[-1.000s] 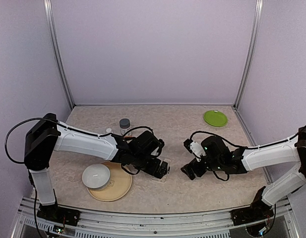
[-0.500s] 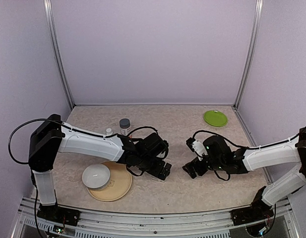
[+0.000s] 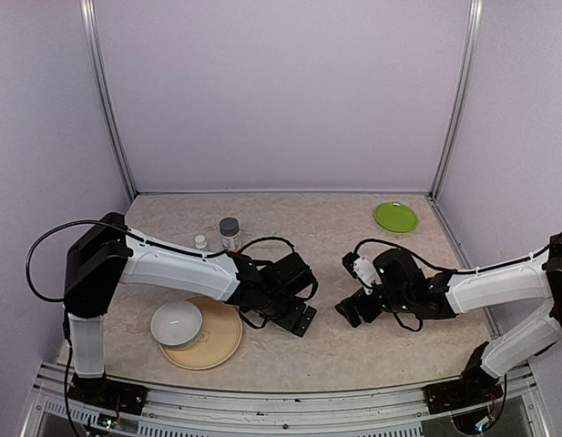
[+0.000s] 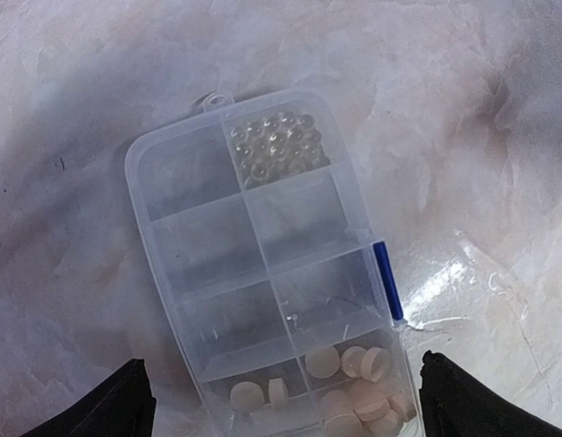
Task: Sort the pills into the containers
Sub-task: Adjust the pill container at the center of the board.
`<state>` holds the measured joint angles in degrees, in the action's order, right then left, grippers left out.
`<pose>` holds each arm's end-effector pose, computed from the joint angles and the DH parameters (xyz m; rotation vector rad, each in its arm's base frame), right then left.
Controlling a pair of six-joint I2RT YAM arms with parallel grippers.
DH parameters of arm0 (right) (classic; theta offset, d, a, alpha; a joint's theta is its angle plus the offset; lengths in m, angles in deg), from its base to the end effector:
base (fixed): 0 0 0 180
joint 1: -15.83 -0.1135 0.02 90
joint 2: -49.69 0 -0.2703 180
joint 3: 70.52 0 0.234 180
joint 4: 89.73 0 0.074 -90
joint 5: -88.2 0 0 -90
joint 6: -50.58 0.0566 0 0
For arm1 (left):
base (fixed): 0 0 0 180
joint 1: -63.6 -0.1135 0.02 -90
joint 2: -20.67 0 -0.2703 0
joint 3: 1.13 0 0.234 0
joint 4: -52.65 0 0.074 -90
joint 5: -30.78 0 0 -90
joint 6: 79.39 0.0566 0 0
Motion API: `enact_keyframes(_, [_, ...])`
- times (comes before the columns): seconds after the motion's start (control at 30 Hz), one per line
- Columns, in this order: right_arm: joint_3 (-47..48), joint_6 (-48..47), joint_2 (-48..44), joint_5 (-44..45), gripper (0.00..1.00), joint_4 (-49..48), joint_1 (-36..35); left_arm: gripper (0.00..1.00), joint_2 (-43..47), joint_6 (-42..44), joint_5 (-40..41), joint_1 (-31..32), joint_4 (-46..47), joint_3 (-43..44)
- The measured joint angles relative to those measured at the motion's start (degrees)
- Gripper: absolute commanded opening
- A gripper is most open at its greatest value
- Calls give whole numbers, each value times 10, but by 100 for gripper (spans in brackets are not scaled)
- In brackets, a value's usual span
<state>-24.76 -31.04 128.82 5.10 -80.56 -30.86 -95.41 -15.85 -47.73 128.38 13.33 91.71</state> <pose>0.1835 0.1848 0.1622 -0.7067 2.2228 0.3492 0.1864 -0.3693 0.1490 0.8092 2.5274 -0.2762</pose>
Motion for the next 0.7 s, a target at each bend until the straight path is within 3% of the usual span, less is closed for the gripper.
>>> enact_keyframes(0.7, [-8, 3, 0, 0, 100, -11, 0, 99, 5, 10, 82, -2, -52, -16])
